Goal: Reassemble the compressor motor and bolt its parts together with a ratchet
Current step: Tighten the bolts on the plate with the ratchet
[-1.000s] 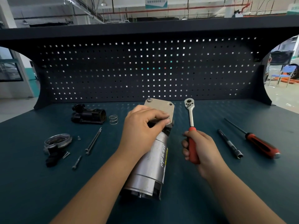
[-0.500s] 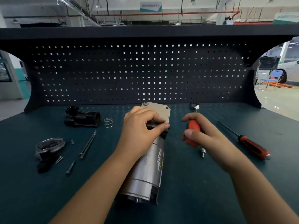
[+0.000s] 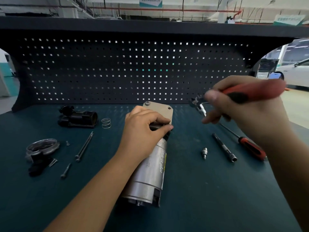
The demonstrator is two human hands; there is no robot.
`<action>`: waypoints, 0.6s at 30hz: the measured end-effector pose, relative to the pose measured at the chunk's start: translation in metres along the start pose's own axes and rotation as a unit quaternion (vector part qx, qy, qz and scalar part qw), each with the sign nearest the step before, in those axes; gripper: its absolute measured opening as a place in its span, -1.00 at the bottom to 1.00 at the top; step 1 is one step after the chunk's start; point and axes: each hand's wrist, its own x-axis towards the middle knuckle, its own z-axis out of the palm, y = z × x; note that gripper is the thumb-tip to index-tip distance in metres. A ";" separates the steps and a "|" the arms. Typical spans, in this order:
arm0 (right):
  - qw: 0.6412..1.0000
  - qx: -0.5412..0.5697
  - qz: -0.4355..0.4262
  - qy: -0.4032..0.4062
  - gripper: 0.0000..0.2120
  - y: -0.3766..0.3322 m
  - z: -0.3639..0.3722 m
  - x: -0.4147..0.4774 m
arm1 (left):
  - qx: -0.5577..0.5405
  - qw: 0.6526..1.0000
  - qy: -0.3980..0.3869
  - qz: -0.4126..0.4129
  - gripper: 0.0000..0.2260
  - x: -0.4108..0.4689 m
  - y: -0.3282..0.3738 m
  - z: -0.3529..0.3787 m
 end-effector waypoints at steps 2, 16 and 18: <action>0.999 0.007 0.016 0.050 -0.88 0.005 0.000 0.002 | 0.000 1.000 -0.001 0.003 -0.92 0.000 -0.001 0.000; 0.928 0.311 0.075 0.191 -0.71 0.021 -0.012 0.024 | -0.011 1.000 -0.002 -0.010 -0.86 -0.002 0.003 -0.003; 0.895 0.385 0.094 0.206 -0.55 0.026 -0.009 0.027 | -0.023 0.999 -0.002 -0.028 -0.76 -0.002 0.004 -0.003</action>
